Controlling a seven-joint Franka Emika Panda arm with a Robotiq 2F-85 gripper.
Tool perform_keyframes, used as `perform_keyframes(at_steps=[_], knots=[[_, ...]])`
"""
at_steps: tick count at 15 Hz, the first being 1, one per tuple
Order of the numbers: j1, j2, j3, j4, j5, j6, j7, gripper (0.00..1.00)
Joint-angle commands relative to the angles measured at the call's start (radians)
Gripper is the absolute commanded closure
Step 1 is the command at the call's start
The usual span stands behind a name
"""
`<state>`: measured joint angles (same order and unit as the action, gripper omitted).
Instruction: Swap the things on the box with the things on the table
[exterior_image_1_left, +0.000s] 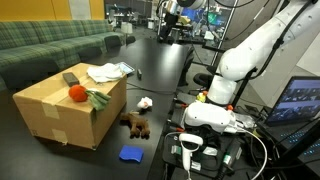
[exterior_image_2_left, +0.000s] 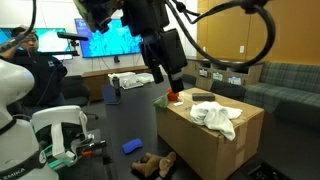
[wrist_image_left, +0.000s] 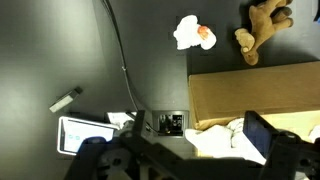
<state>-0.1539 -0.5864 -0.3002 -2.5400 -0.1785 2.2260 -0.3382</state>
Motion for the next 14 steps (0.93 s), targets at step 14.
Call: perform_keyframes(at_steps=[14], knots=[[0.138,0.467,0.179,0.158,0.108,0.197,0.063,0.0]])
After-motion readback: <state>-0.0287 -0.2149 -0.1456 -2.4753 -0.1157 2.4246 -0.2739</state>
